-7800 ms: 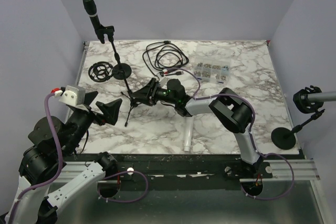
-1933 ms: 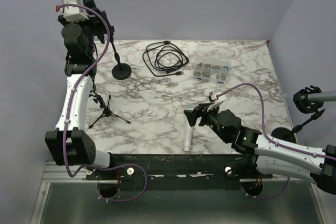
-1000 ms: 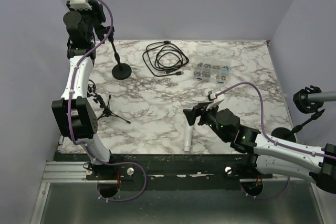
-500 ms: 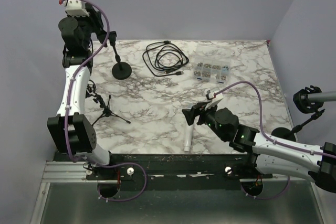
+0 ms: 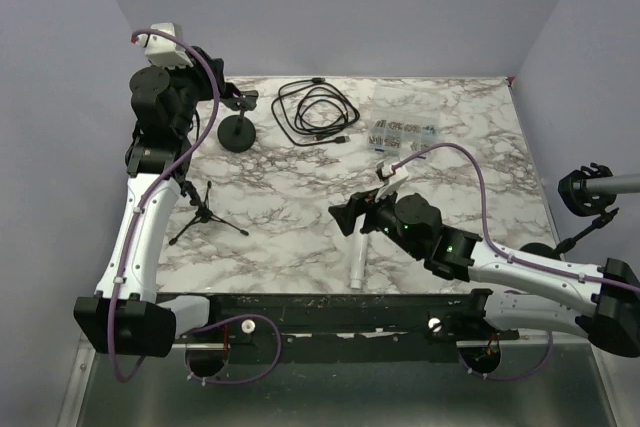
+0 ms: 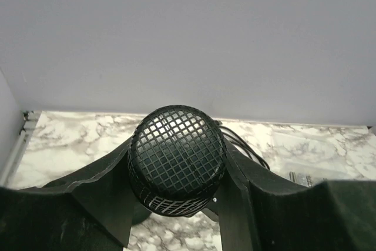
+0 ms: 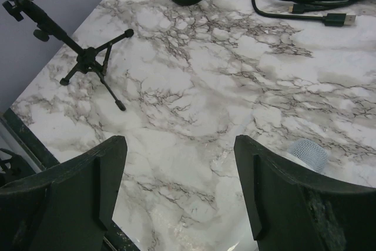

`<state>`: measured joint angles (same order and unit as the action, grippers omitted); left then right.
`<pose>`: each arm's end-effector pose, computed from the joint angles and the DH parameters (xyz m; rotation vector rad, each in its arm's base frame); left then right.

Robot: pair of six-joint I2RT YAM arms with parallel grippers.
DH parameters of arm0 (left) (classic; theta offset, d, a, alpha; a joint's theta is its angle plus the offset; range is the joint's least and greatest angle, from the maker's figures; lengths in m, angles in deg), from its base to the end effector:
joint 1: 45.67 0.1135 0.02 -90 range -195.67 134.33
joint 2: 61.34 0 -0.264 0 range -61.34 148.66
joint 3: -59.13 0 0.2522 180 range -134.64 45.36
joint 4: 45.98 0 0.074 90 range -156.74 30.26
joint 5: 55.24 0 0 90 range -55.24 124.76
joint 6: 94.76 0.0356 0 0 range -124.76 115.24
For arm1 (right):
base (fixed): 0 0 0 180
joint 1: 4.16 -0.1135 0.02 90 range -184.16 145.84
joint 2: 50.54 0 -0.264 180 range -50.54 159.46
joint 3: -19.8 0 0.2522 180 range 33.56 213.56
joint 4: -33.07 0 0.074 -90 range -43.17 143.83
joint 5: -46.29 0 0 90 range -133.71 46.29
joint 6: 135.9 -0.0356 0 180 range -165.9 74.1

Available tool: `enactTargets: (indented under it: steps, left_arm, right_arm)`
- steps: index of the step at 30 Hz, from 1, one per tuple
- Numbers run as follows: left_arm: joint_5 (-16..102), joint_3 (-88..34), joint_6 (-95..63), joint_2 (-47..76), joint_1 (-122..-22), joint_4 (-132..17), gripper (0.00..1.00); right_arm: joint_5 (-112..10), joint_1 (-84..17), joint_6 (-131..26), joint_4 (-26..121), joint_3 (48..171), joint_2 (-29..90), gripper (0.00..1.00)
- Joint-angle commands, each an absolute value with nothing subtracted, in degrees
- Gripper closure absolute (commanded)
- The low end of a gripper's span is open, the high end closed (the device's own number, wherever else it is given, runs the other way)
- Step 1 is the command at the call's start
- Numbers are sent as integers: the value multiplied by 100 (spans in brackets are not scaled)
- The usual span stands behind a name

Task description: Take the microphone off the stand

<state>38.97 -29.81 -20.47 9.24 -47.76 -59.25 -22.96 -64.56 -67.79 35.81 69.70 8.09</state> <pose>0.2804 -0.0128 0.4516 -0.1171 1.4850 -0.3057 0.1280 0.1998 0.2793 -0.3383 1.7828 0.7179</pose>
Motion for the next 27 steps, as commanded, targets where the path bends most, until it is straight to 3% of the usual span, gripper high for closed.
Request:
enactTargets:
  steps: [1, 8, 17, 27]
  left_arm:
    - [3117, -2743, -2524, 361, -5327, -6976, 100]
    - [2852, -2439, -2917, -402, -5586, -7423, 100]
    - [3243, -2923, -3475, -679, -5714, -8356, 100]
    - [3472, -3637, -3638, -746, -5850, -9324, 100]
  right_arm:
    - [-2708, -6443, -6896, 3613, 7453, 1260, 19]
    - [-3045, -6440, -6853, 3724, 8112, 2020, 19]
    - [-3166, -6438, -6559, 3692, 8921, 2758, 19]
    - [-3655, -6437, -5038, 3652, 10213, 3442, 14]
